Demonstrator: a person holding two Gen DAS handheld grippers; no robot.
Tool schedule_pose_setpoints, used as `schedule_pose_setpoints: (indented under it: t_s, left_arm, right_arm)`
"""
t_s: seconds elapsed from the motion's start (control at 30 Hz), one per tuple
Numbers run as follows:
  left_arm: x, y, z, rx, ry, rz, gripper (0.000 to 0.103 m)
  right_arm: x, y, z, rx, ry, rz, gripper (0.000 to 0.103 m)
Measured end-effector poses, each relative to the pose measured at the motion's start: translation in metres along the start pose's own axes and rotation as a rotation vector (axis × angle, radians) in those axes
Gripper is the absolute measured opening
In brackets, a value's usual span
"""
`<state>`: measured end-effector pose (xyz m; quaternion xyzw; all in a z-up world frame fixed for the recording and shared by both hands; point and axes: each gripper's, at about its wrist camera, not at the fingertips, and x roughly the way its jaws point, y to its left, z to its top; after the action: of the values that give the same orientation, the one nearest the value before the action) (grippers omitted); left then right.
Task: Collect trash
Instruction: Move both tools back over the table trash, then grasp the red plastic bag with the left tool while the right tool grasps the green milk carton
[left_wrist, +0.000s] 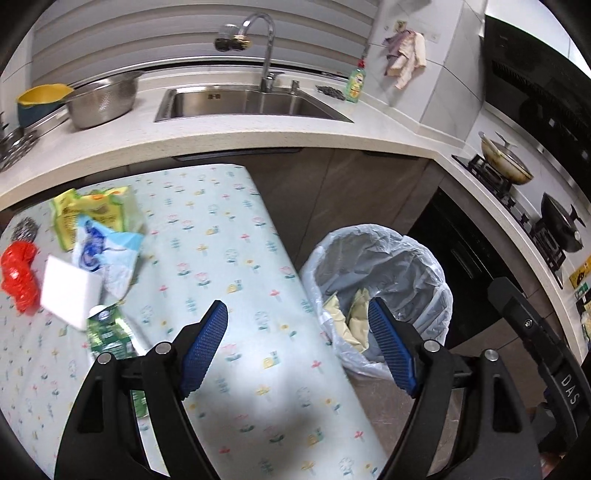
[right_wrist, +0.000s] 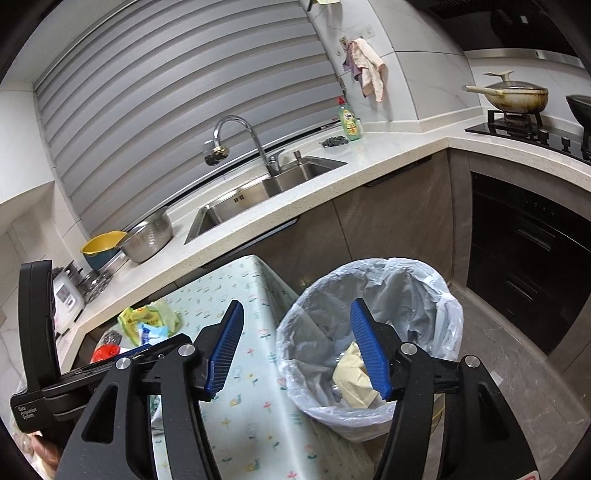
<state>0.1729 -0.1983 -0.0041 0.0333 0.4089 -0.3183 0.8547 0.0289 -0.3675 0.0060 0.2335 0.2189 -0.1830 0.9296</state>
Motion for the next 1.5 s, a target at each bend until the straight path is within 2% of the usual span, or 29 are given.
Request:
schedule_pose_setpoints:
  t_s: [0.1,0.2,0.53,0.73,1.1,1.3,1.5]
  left_arm:
    - [-0.018,0.020,-0.003,-0.029,-0.019,0.035,0.075]
    - [-0.037,0.041,-0.006,-0.061,-0.040,0.060,0.087]
    - [-0.086,0.123,-0.027,-0.164,-0.080,0.156,0.087]
    - [-0.106,0.172,-0.041,-0.229,-0.094,0.215,0.091]
    - [-0.118,0.252,-0.059,-0.331,-0.092,0.305,0.091]
    - [-0.108,0.281,-0.065,-0.367,-0.065,0.328,0.092]
    - [-0.089,0.309,-0.063,-0.404,-0.039,0.356,0.093]
  right_arm:
    - [-0.004,0.019,-0.004,-0.016,0.006,0.027,0.064]
    - [-0.006,0.040,-0.010,-0.043,0.021,0.055,0.067]
    - [-0.001,0.115,-0.037,-0.121,0.084,0.114,0.074]
    - [0.011,0.156,-0.059,-0.161,0.138,0.142,0.078]
    - [0.062,0.211,-0.106,-0.233,0.287,0.152,0.083]
    - [0.098,0.233,-0.129,-0.276,0.366,0.146,0.083]
    - [0.132,0.244,-0.140,-0.336,0.401,0.115,0.083]
